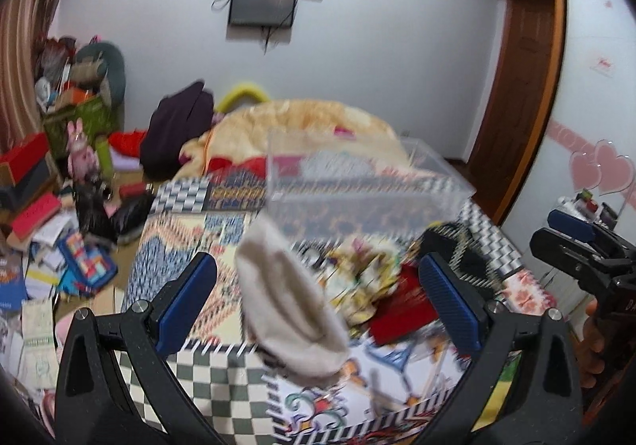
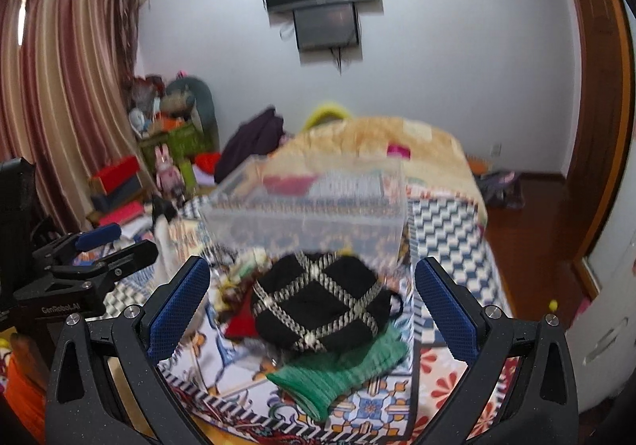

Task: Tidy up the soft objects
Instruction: 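Grasp the cream cloth with the left gripper while the right gripper grasps the black chain-pattern hat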

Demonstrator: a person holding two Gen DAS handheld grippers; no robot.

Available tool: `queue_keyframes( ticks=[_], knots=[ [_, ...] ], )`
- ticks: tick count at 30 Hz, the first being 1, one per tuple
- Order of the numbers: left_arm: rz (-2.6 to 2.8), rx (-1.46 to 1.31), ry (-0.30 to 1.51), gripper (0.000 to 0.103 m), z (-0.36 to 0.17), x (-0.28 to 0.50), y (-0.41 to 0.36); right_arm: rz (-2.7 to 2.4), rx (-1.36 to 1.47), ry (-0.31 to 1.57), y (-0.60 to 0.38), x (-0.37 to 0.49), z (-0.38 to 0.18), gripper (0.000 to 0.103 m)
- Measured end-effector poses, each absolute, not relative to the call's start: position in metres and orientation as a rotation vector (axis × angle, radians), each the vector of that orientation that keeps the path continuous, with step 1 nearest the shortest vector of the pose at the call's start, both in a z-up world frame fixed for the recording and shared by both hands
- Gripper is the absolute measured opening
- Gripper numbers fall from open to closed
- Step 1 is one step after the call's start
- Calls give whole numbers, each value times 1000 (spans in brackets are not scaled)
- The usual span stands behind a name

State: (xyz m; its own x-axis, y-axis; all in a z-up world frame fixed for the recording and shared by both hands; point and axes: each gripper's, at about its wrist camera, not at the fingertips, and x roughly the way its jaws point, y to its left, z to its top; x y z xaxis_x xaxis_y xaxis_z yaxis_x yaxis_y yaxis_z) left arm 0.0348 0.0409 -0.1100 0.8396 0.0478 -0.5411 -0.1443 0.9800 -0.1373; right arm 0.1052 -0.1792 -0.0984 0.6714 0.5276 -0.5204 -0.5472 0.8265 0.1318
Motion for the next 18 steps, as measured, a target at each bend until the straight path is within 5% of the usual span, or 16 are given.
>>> queue_keyframes(
  ticks=[6, 13, 18],
  knots=[
    [105, -253, 632, 93, -141, 39, 57, 659, -50, 675, -172, 115, -123, 101],
    [81, -272, 701, 74, -164, 50, 58, 656, -41, 764, -170, 128, -141, 73],
    [55, -272, 723, 59, -170, 53, 54, 655, -37, 782, -171, 129, -146, 64]
  ],
)
